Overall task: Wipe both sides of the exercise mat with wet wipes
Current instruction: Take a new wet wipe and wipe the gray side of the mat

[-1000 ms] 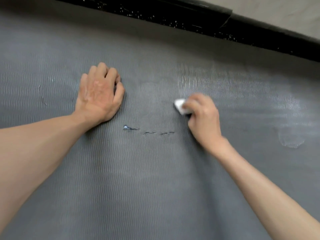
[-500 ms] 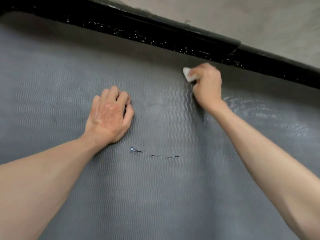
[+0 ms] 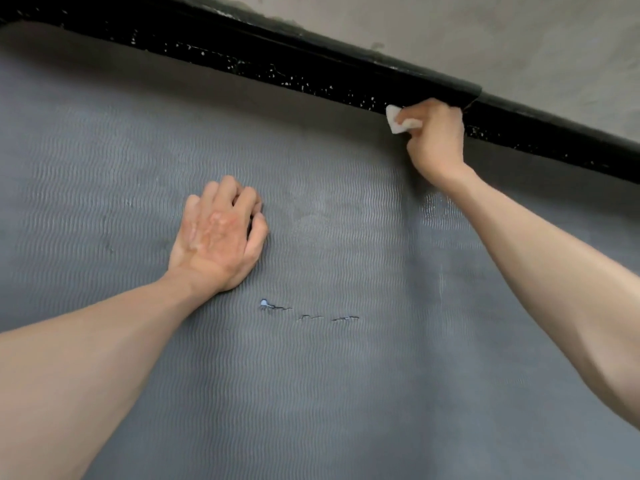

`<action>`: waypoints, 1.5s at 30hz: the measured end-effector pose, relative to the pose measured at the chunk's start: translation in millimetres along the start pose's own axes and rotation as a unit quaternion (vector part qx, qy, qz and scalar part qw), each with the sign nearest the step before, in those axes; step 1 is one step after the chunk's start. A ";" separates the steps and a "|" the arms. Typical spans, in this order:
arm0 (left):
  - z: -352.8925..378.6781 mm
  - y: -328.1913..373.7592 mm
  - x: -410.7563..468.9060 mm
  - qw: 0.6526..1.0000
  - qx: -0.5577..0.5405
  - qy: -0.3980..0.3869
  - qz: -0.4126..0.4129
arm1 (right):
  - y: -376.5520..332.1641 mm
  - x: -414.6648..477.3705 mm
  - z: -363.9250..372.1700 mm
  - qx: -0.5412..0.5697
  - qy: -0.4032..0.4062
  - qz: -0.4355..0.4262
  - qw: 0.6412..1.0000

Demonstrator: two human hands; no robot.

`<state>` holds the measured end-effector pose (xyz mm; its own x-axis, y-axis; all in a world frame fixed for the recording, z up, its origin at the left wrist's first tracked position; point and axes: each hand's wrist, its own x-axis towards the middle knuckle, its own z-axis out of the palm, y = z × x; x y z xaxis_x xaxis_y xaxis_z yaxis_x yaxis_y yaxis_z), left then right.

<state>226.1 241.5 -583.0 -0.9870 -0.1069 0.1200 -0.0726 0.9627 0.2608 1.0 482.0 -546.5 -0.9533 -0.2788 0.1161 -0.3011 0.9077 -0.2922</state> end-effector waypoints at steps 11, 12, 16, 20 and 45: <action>-1.0 2.2 -0.7 1.000 -0.010 0.003 -0.006 | 11.0 -30.6 -8.2 -0.030 0.013 -0.015 0.999; -0.8 1.6 -0.9 1.000 -0.013 0.004 -0.007 | 11.7 -40.2 -6.5 -0.033 0.017 -0.021 0.999; -1.4 1.7 -0.2 1.000 -0.015 0.007 -0.009 | 23.6 -129.3 -15.1 -0.027 0.028 -0.100 0.994; -1.1 3.0 -1.4 1.000 -0.018 0.010 -0.002 | 28.8 -122.8 -18.7 -0.026 0.006 -0.115 0.993; -0.6 4.8 -5.1 0.999 -0.034 0.038 0.006 | 19.2 -318.3 -50.0 -0.008 -0.086 -0.171 0.982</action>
<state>230.9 246.6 -581.7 -0.9739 -0.1161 0.1951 -0.0478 0.9449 0.3238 299.8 603.9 -541.6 -0.7874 -0.6150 0.0419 -0.6043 0.7569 -0.2489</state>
